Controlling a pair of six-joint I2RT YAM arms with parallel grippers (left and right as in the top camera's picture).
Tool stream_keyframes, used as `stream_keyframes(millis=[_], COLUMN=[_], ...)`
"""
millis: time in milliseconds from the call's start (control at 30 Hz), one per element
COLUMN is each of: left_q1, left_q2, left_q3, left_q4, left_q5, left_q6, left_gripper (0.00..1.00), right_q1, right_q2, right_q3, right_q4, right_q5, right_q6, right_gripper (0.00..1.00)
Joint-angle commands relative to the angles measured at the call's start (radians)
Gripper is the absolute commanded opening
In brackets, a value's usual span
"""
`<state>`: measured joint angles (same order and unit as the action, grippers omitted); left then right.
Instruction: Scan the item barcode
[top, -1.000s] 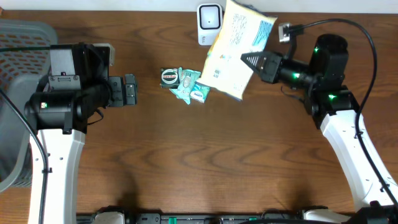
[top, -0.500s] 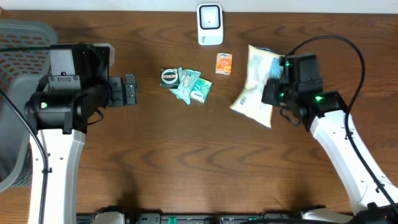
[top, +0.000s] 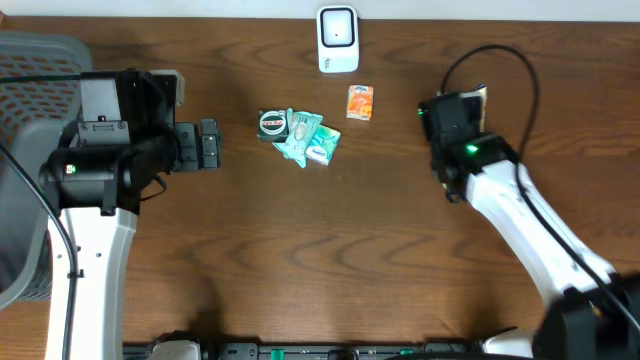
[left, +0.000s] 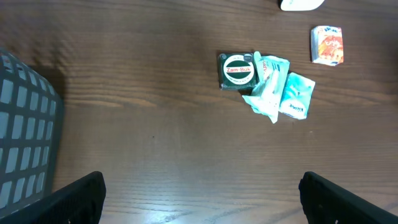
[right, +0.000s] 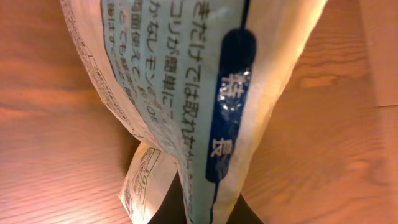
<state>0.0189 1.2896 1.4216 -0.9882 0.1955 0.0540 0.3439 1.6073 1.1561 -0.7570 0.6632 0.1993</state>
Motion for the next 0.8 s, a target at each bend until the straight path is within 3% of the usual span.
stream_keyframes(millis=[0, 100, 200, 300, 533, 633, 767], left_q1=[0.005, 0.005, 0.005, 0.005, 0.005, 0.005, 0.005], left_q2=[0.003, 0.003, 0.003, 0.003, 0.003, 0.003, 0.003], left_q3=[0.007, 0.007, 0.007, 0.007, 0.007, 0.007, 0.007], left_q4=[-0.002, -0.002, -0.002, -0.002, -0.002, -0.002, -0.002], left_q5=[-0.006, -0.006, -0.006, -0.006, -0.006, -0.006, -0.006], left_q6=[0.013, 0.013, 0.013, 0.013, 0.013, 0.013, 0.013], left_gripper=[0.98, 0.98, 0.98, 0.98, 0.98, 0.98, 0.98], right_q1=[0.030, 0.070, 0.132, 0.202, 0.316, 0.331, 0.315], right_q2=[0.077, 0.120, 0.137, 0.137, 0.137, 0.137, 0.137], right_q3=[0.023, 0.023, 0.023, 0.028, 0.096, 0.139, 0.182], right_q4=[-0.009, -0.014, -0.014, -0.018, -0.014, -0.027, -0.059], right_q5=[0.154, 0.149, 0.111, 0.049, -0.233, -0.252, -0.205], right_q6=[-0.044, -0.043, -0.043, -0.038, -0.008, 0.007, 0.006], right_gripper=[0.01, 0.10, 0.31, 0.38, 0.38, 0.40, 0.50])
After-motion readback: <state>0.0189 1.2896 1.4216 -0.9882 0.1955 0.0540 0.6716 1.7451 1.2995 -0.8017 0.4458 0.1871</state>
